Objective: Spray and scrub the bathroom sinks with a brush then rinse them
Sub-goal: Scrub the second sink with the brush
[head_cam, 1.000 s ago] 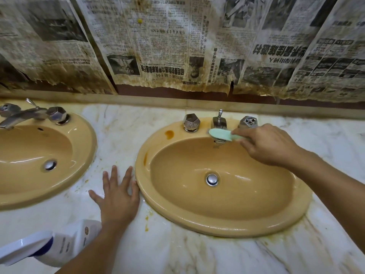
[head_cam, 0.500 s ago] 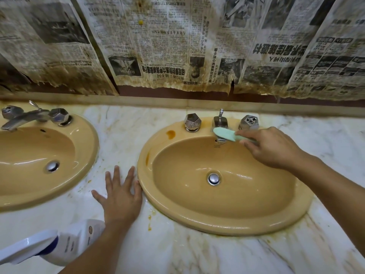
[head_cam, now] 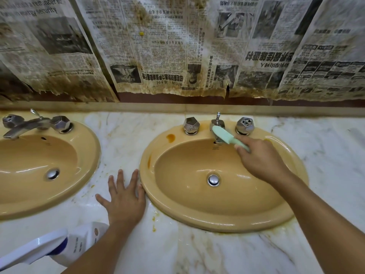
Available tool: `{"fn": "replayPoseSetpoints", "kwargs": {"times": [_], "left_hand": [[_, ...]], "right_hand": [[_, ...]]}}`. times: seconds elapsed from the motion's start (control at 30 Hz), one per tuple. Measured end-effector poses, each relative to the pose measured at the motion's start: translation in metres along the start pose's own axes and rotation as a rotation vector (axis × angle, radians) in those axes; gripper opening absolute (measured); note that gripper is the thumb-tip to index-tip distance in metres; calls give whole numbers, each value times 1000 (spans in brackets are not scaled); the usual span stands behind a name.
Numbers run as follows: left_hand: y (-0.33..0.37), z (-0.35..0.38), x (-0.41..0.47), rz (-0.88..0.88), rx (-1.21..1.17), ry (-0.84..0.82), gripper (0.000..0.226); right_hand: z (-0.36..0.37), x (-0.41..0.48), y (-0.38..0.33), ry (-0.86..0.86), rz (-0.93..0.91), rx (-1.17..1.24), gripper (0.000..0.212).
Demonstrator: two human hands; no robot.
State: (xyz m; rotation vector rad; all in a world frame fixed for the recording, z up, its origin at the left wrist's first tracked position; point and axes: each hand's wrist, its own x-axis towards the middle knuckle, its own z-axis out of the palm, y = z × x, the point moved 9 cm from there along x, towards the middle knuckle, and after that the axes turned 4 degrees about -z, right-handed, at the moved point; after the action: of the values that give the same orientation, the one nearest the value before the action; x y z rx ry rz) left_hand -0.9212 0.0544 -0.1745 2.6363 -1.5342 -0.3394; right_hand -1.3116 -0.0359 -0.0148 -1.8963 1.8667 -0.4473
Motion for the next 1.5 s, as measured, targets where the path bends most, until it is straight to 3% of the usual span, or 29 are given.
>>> {"fn": "replayPoseSetpoints", "kwargs": {"times": [0.17, 0.4, 0.5, 0.67, 0.87, 1.1, 1.37, 1.5], "left_hand": [[1, -2, 1, 10, 3, -16, 53], [1, 0, 3, 8, -33, -24, 54], [-1, 1, 5, 2, -32, -16, 55], [1, 4, 7, 8, -35, -10, 56], [0, 5, 7, 3, -21, -14, 56], [-2, 5, 7, -1, -43, -37, 57], [-1, 5, 8, 3, -35, -35, 57], [-1, 3, 8, 3, -43, -28, 57]], "right_hand": [[49, -20, -37, -17, 58, 259, 48], [121, 33, -41, 115, 277, 227, 39], [129, 63, -43, 168, 331, 171, 45], [128, 97, -50, 227, 407, 201, 39], [141, 48, -41, 242, 419, 217, 43], [132, 103, -47, 214, 432, 183, 40], [141, 51, -27, 210, 364, 144, 43], [135, 73, -35, 208, 347, 144, 38]]}}
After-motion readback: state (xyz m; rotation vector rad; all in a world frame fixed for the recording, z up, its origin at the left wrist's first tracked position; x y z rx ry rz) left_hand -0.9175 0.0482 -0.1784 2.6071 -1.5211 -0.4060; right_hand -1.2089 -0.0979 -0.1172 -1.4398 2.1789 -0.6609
